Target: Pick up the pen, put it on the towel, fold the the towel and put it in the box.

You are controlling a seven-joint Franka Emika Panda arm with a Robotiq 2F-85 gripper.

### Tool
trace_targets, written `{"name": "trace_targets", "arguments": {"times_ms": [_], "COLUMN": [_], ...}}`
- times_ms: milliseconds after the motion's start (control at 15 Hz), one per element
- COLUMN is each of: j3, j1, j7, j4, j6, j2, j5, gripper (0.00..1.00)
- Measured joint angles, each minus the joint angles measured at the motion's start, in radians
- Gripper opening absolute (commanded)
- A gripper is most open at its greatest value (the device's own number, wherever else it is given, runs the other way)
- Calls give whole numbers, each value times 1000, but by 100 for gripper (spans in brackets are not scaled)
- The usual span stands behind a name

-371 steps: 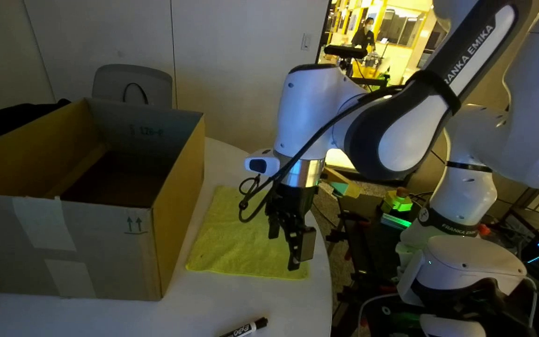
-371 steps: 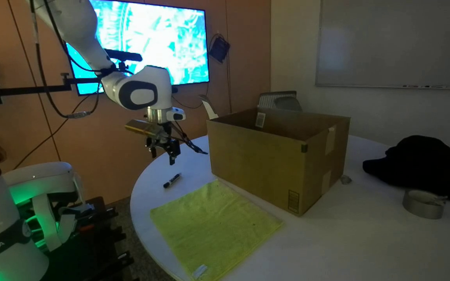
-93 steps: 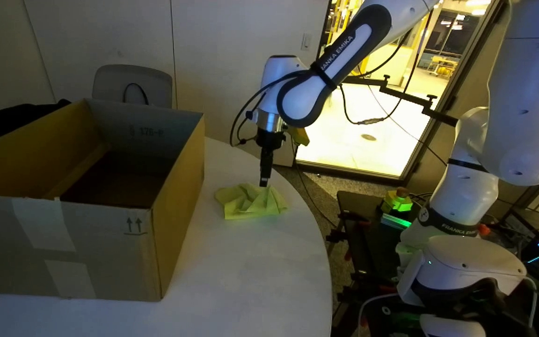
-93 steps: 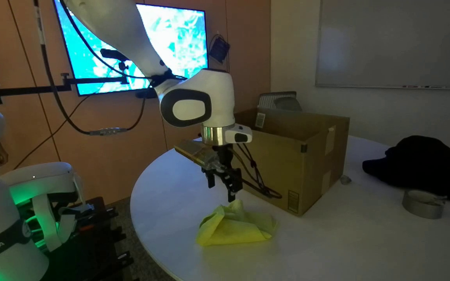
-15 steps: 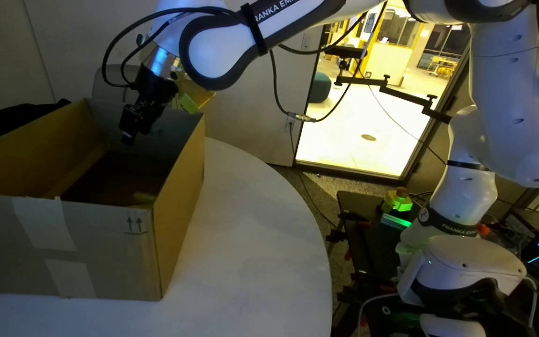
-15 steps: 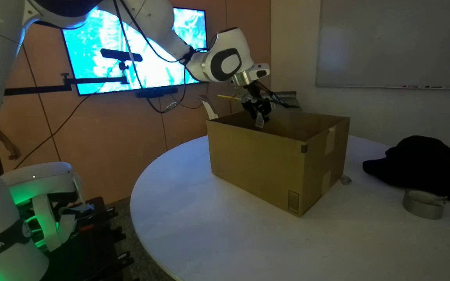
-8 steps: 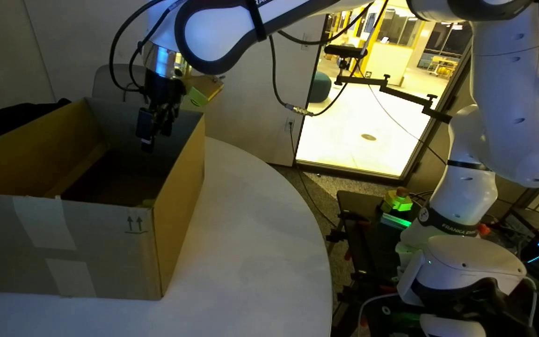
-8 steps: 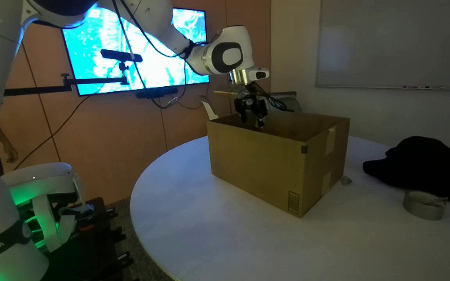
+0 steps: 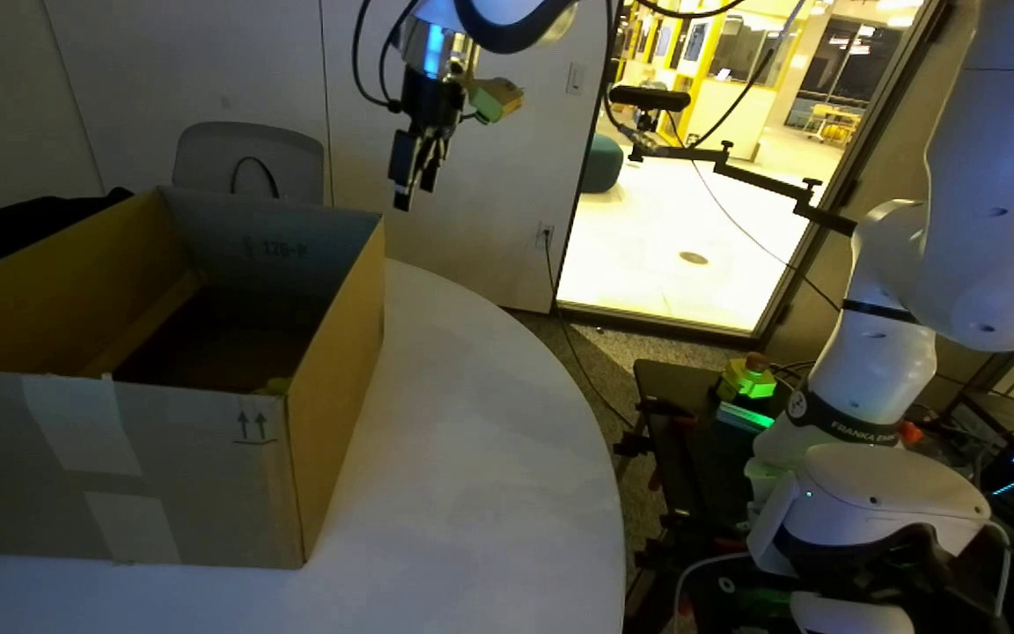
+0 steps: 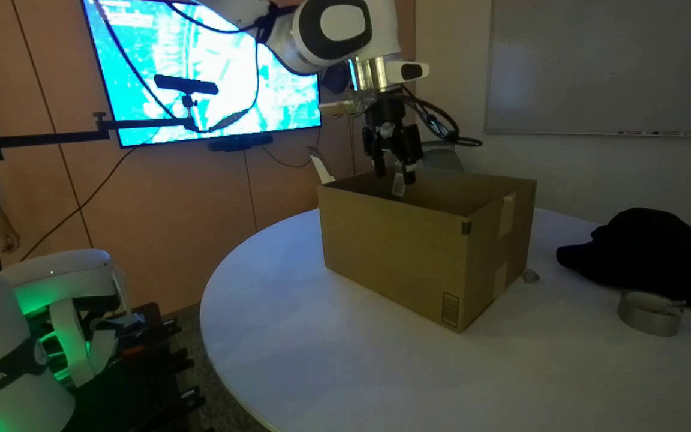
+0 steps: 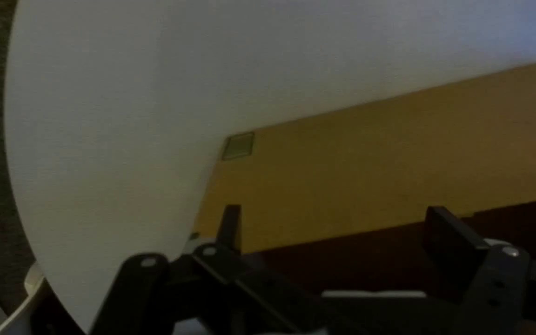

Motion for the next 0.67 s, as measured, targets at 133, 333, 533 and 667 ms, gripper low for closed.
{"name": "trace_targets", "arguments": {"times_ms": [133, 333, 533, 667], "j3": [-18, -52, -89, -101], "j1": [-34, -71, -81, -81], "j7": [-71, -223, -348, -407], "j4": [-60, -135, -192, -220], "j6": [-86, -275, -428, -481], "j2": [-92, -228, -334, -379], "j5": [4, 16, 17, 17], "gripper": [100, 100, 100, 100]}}
